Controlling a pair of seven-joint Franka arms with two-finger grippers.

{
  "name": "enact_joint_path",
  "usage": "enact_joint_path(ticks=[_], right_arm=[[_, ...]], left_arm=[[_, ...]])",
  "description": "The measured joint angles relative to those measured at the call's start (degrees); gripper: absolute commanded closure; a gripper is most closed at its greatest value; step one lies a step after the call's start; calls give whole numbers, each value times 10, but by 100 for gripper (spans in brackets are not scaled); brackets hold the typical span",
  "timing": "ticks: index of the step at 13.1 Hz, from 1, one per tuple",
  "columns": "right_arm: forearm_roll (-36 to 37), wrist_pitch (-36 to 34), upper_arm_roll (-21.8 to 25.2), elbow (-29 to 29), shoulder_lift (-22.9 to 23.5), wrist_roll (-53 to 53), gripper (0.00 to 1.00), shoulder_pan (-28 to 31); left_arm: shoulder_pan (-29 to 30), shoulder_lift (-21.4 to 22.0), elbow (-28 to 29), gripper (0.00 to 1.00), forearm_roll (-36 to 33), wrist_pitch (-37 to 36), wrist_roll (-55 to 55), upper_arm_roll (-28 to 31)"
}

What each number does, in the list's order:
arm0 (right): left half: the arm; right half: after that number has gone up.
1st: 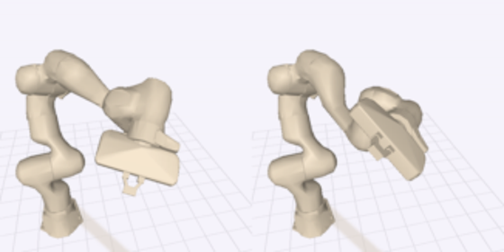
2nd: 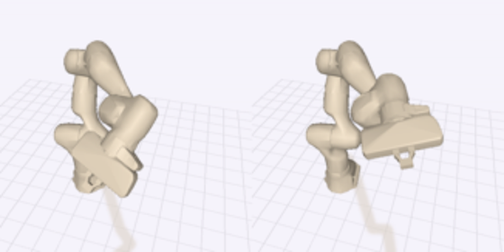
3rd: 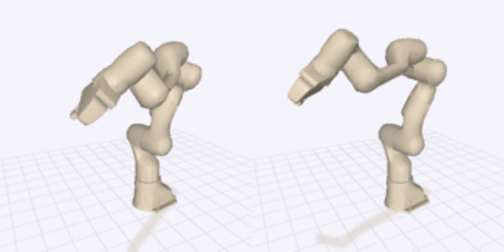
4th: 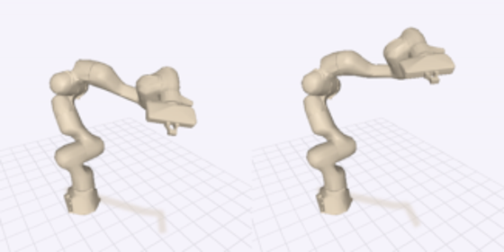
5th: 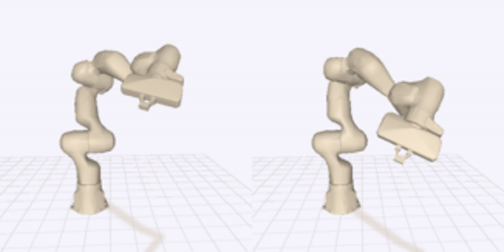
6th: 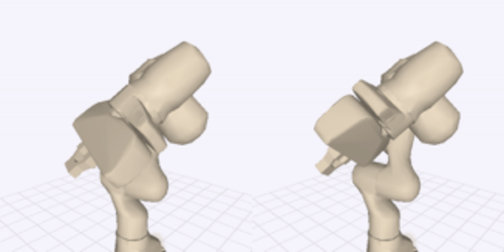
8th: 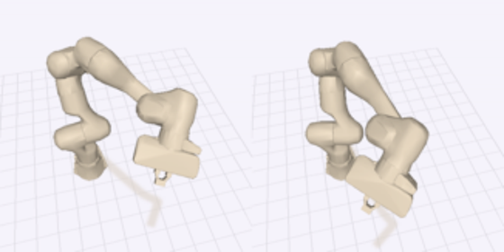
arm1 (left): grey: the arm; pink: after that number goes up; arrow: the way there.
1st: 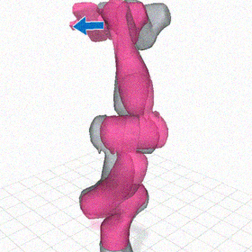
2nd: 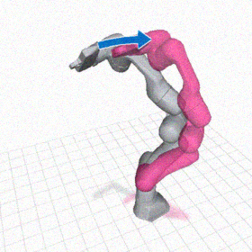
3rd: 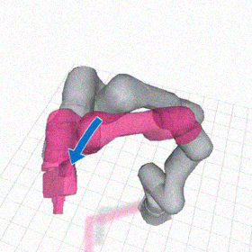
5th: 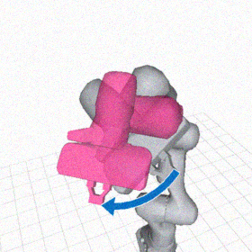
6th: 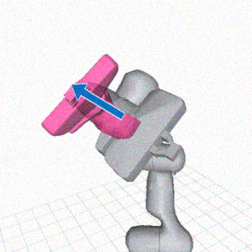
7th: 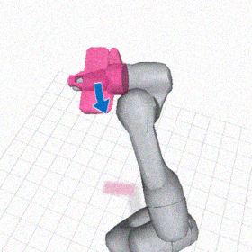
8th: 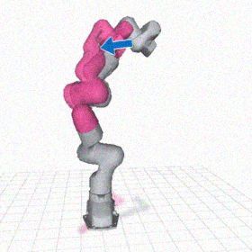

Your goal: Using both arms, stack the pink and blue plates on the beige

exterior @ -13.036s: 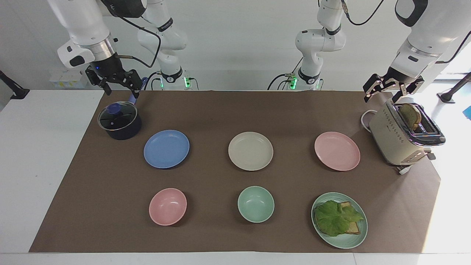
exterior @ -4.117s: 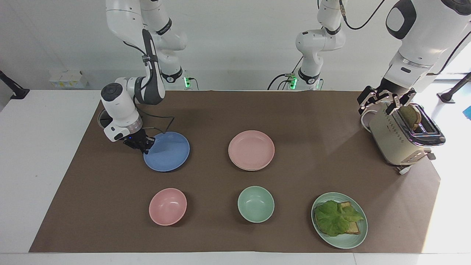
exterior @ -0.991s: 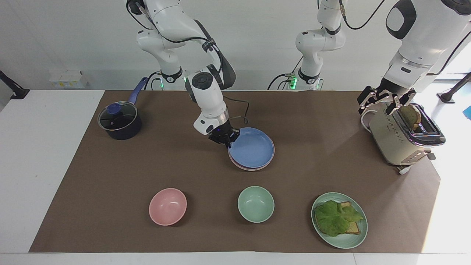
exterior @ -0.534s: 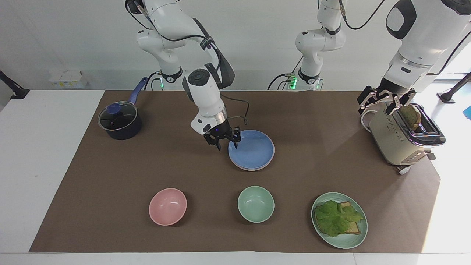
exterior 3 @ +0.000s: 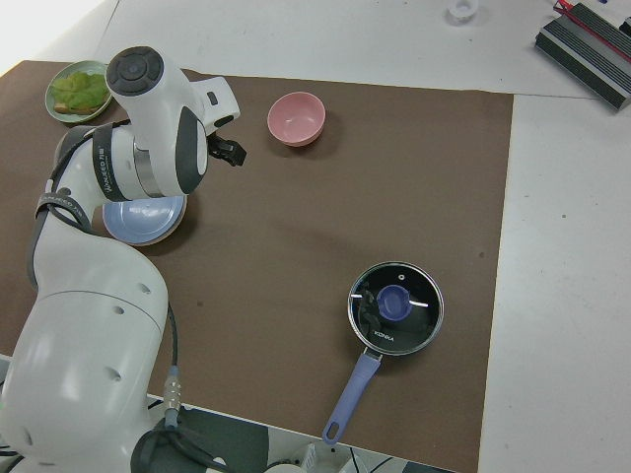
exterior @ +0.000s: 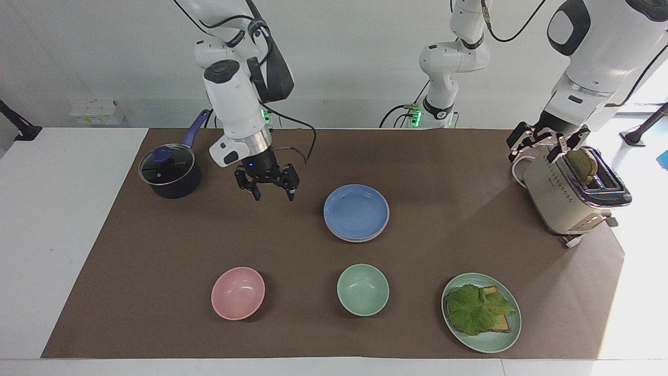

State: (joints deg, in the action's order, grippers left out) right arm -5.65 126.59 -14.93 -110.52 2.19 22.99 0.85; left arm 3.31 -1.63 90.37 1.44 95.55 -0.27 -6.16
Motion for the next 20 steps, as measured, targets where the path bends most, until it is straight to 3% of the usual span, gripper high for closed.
enact_joint_path(ticks=[3,7,10,14,20], right_arm=[[1,-59,5,6,-38,-77,0,70],[20,-121,8,58,-45,-179,0,154],[65,-199,6,114,-45,-187,0,161],[68,-299,4,168,-45,-187,0,161],[68,-319,0,186,-43,-187,0,160]], left_arm=[[0,0,0,0,0,0,0,0],[0,0,0,0,0,0,0,0],[0,0,0,0,0,0,0,0],[0,0,0,0,0,0,0,0],[0,0,0,0,0,0,0,0]])
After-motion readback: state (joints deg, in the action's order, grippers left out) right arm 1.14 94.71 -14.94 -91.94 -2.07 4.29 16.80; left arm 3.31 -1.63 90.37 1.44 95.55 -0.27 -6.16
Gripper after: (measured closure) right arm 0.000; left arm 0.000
